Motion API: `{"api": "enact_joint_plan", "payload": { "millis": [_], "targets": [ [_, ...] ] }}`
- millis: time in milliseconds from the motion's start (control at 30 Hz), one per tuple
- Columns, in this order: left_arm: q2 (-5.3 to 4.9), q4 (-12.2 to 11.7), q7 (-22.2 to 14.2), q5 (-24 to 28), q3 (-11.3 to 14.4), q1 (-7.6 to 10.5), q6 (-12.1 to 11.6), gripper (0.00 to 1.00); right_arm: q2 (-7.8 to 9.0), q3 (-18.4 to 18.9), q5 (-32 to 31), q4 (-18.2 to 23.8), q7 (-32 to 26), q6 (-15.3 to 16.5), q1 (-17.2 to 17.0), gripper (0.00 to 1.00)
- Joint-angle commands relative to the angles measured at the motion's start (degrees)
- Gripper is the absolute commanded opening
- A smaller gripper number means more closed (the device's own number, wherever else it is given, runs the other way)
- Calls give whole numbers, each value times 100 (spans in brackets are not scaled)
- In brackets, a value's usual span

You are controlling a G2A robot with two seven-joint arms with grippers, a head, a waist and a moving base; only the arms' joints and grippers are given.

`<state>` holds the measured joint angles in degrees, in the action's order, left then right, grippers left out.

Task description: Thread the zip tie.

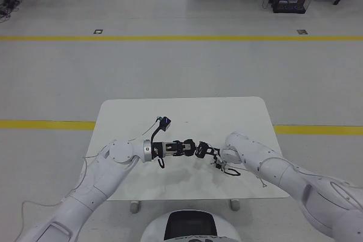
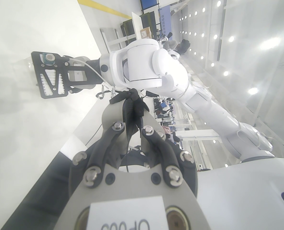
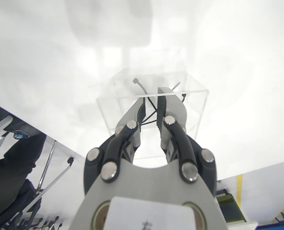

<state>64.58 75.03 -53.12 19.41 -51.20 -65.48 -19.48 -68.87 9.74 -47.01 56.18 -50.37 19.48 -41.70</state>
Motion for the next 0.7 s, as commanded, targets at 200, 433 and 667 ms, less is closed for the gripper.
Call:
{"api": "enact_joint_plan", "payload": {
  "millis": [200,433,667],
  "targets": [
    [0,0,0,0,0,0,0,0,2,0,-42,-26,62,0,-6,17],
    [0,0,0,0,0,0,0,0,-31,0,24,-72,-30,0,-23,14],
    [0,0,0,0,0,0,0,0,-59,0,37,-101,-72,0,7,0]
  ]
}}
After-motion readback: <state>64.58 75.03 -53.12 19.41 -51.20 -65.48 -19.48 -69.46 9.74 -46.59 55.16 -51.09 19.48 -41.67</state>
